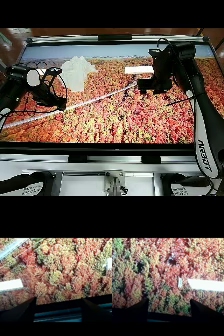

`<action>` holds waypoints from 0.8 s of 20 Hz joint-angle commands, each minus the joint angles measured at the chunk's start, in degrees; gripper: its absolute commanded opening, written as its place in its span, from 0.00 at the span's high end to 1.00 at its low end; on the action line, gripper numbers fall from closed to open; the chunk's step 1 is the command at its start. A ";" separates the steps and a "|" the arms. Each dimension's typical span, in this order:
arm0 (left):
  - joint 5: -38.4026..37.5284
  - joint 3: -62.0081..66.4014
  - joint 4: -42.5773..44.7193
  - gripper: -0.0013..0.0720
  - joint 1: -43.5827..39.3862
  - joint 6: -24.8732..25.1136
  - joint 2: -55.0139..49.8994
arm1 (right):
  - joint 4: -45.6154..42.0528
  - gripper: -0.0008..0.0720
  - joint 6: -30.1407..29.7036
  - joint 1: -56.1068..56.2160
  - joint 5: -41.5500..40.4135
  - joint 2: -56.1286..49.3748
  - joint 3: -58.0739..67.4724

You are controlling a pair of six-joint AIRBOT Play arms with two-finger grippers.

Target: Fold the shirts.

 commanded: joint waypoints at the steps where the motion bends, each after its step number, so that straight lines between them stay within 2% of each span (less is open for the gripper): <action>1: 0.02 0.04 0.00 0.13 0.04 0.00 -0.04 | 0.00 0.13 0.02 0.04 0.00 -0.02 0.00; 13: 0.02 0.04 0.00 0.13 0.04 0.00 -0.04 | 0.00 0.13 0.02 0.04 0.00 -0.02 0.00; 16: 2.29 0.02 -0.15 0.13 0.04 -0.02 -0.24 | 0.24 0.13 0.28 0.04 4.35 -0.02 0.00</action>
